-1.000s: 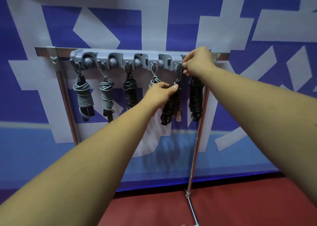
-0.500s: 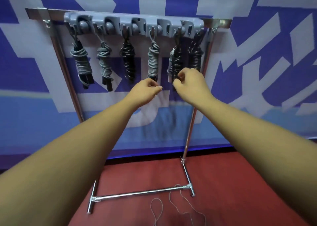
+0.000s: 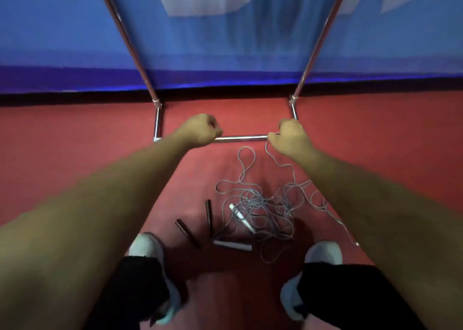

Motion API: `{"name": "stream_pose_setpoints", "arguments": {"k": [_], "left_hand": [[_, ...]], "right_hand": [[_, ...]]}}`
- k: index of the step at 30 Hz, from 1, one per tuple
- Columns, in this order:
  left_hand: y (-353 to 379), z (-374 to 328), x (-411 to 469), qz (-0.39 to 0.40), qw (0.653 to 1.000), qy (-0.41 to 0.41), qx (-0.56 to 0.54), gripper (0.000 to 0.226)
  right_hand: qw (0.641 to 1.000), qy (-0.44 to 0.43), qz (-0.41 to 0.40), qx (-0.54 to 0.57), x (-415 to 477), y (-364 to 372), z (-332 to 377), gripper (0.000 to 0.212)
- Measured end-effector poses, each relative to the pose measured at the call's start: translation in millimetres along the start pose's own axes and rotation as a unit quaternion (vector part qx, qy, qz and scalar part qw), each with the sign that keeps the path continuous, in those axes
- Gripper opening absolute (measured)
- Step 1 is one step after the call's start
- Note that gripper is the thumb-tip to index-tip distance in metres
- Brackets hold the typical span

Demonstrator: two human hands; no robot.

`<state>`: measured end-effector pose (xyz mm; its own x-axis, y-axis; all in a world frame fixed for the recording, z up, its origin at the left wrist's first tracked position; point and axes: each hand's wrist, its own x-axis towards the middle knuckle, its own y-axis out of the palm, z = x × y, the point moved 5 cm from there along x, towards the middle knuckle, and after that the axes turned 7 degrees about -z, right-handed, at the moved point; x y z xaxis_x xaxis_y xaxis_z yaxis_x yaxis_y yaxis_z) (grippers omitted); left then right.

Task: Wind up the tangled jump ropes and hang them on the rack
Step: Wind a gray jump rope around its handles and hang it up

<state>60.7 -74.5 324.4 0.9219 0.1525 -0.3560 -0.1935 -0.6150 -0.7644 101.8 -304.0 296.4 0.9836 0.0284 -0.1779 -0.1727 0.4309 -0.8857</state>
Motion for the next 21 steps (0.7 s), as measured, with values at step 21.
{"name": "stream_pose_setpoints", "arguments": {"k": [21], "left_hand": [[273.6, 159.3, 56.1, 0.14, 0.99, -0.018, 0.031, 0.054]], "right_hand": [[0.98, 0.05, 0.189, -0.021, -6.7, 285.4, -115.6, 0.041]]}}
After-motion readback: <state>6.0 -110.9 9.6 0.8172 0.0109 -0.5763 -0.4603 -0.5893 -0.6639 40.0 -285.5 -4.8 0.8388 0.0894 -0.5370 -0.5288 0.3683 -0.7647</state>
